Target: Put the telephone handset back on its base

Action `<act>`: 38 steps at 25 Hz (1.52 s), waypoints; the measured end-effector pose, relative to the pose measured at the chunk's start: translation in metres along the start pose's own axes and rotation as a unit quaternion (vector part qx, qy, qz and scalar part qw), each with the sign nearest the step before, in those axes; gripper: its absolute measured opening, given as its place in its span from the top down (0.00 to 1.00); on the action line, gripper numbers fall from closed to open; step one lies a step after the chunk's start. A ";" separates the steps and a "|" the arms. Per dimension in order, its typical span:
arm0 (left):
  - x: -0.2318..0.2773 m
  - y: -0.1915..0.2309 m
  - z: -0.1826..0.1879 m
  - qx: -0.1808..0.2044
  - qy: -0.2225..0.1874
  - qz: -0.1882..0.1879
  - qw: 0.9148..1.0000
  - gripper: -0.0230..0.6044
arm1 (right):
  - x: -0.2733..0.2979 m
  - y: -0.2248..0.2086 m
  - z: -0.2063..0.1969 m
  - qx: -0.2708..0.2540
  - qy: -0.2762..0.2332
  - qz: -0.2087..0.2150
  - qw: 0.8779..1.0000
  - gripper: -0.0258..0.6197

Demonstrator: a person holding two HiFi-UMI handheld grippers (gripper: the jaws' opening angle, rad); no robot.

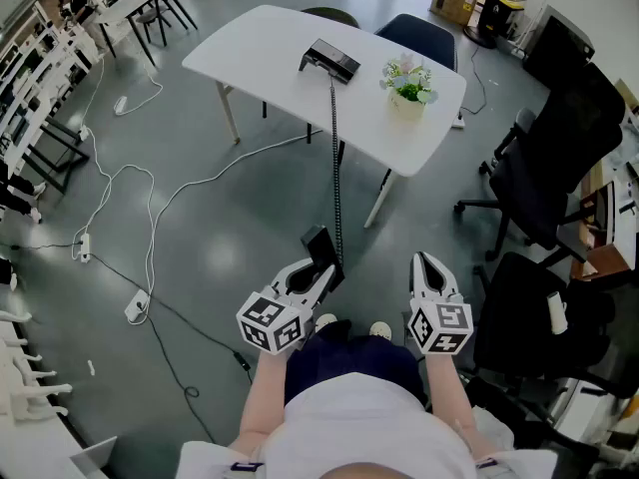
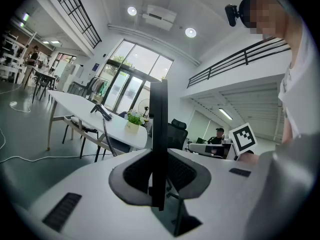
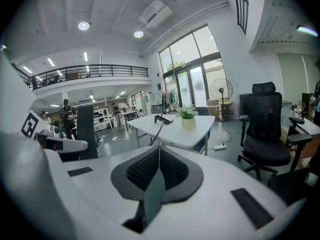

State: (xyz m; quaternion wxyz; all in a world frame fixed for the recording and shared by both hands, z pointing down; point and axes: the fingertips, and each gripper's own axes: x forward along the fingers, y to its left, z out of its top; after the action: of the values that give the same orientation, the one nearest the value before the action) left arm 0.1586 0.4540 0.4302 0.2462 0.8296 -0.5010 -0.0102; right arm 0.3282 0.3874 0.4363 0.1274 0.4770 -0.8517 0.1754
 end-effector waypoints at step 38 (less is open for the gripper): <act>0.091 0.192 0.099 -0.043 -0.001 0.043 0.998 0.83 | 0.240 0.026 0.084 0.011 0.016 0.037 0.999 0.91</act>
State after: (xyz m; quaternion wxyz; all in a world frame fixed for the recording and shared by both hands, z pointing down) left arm 0.0193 0.2662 0.4445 0.2809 0.7962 -0.5355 -0.0220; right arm 0.1787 0.1803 0.4483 0.1291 0.4440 -0.8647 0.1964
